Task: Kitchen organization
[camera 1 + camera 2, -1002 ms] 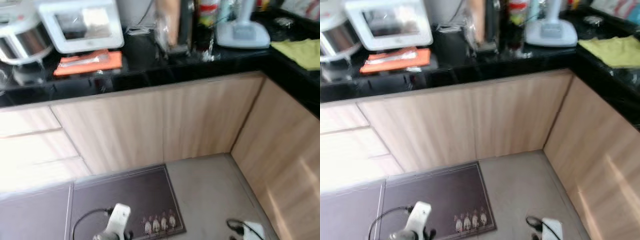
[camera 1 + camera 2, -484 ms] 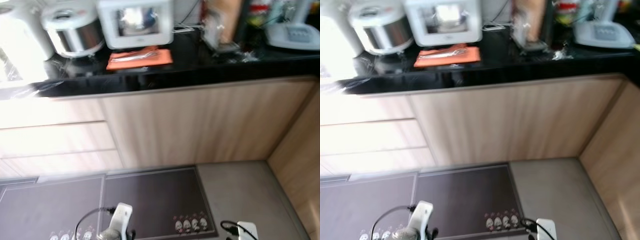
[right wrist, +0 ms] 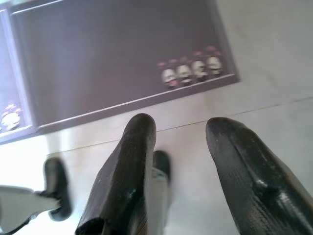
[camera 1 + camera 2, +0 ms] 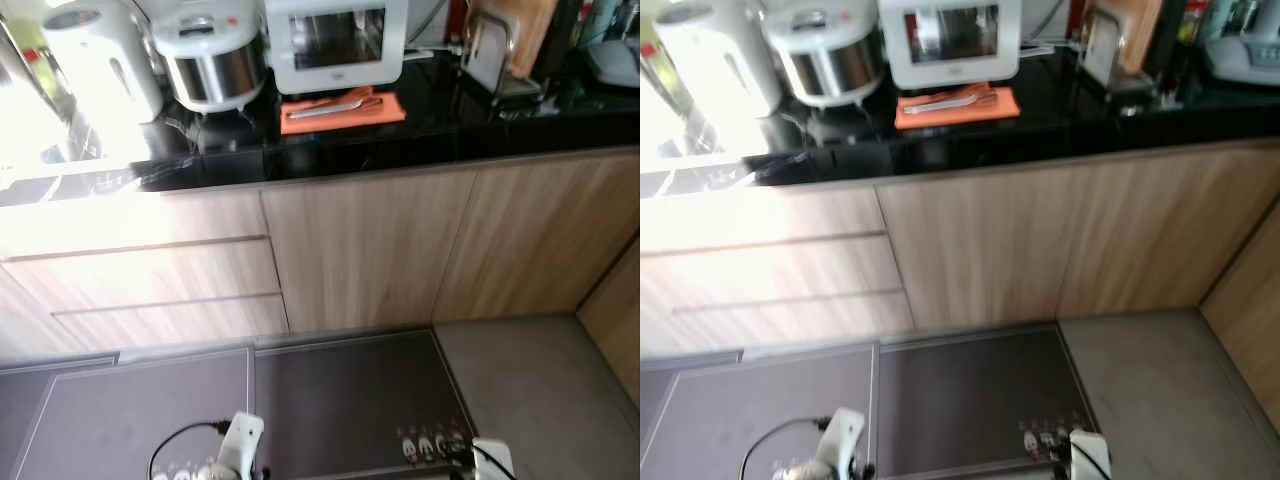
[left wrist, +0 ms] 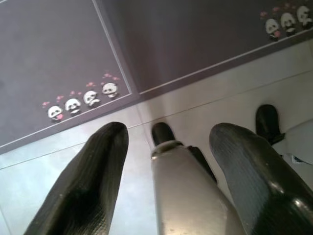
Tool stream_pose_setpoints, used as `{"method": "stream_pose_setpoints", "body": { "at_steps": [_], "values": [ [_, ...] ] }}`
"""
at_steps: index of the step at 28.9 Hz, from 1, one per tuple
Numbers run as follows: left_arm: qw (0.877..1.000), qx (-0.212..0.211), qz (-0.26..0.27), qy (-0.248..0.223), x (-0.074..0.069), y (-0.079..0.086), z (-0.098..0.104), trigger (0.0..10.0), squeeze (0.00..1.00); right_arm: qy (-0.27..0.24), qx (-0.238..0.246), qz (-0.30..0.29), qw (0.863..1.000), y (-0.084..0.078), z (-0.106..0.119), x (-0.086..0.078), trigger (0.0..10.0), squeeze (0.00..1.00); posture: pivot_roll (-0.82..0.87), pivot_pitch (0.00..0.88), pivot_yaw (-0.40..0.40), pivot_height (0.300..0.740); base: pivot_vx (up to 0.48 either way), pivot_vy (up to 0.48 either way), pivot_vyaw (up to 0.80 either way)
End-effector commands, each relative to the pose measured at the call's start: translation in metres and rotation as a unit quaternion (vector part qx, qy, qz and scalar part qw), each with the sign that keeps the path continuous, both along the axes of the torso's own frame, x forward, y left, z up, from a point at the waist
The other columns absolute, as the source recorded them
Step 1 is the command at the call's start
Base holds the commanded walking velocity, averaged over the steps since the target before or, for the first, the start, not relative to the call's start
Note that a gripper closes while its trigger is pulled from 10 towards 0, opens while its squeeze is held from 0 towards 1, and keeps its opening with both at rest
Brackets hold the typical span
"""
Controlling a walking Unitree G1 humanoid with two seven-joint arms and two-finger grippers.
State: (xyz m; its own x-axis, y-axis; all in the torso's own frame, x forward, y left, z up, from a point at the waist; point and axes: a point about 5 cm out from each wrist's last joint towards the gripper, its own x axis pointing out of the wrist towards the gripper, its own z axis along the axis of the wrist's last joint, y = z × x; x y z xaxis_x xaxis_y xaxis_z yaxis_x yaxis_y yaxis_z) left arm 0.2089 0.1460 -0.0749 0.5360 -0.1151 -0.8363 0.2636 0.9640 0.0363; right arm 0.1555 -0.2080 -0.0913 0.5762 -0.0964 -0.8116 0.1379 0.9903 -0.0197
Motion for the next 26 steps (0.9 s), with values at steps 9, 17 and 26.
{"method": "stream_pose_setpoints", "body": {
  "at_steps": [9,17,26],
  "values": [
    [1.0,0.009,0.003,0.02,-0.01,0.005,-0.005,10.0,0.0,-0.006,0.006,0.022,1.0,0.014,0.001,0.007,10.0,0.0,-0.08,0.0,0.046,0.74,0.0,0.41,0.0],
    [1.0,0.01,0.002,0.02,-0.01,0.006,-0.005,10.0,0.0,0.002,0.005,0.044,0.999,0.026,-0.001,0.009,10.0,0.0,-0.08,0.0,0.047,0.74,0.0,0.411,0.37],
    [1.0,0.011,0.002,0.02,-0.009,0.007,-0.005,10.0,0.0,0.006,0.012,0.024,1.0,0.023,-0.003,0.002,10.0,0.0,-0.08,0.0,0.05,0.74,0.0,0.411,0.0]
  ]
}}
